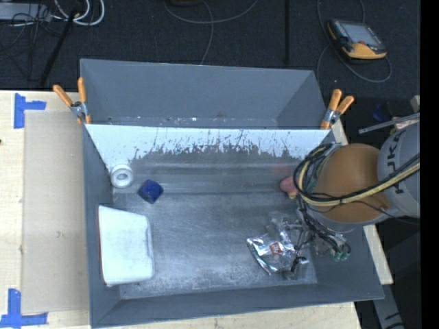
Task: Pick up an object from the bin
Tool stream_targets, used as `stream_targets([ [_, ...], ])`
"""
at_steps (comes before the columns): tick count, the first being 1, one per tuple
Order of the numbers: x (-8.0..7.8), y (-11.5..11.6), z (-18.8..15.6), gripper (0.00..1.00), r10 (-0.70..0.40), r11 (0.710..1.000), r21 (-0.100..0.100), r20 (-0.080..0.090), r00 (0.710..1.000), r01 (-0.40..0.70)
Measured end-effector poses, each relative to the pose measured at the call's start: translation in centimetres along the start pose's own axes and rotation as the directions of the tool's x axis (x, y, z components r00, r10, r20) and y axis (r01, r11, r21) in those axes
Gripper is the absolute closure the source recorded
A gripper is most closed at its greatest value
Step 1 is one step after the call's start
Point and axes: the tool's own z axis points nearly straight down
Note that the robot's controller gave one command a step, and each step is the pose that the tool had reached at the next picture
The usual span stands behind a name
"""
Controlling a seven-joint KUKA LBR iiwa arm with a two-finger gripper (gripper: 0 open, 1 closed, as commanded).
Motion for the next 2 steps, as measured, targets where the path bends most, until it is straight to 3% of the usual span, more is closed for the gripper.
stream_targets([
  [1,0.0,0.0,0.0,1.0,-0.002,1.0,0.0,0.0,1.0,0.002],
  [2,0.0,0.1,-1.3,1.0,-0.005,1.0,0.003,0.004,1.0,0.005],
])
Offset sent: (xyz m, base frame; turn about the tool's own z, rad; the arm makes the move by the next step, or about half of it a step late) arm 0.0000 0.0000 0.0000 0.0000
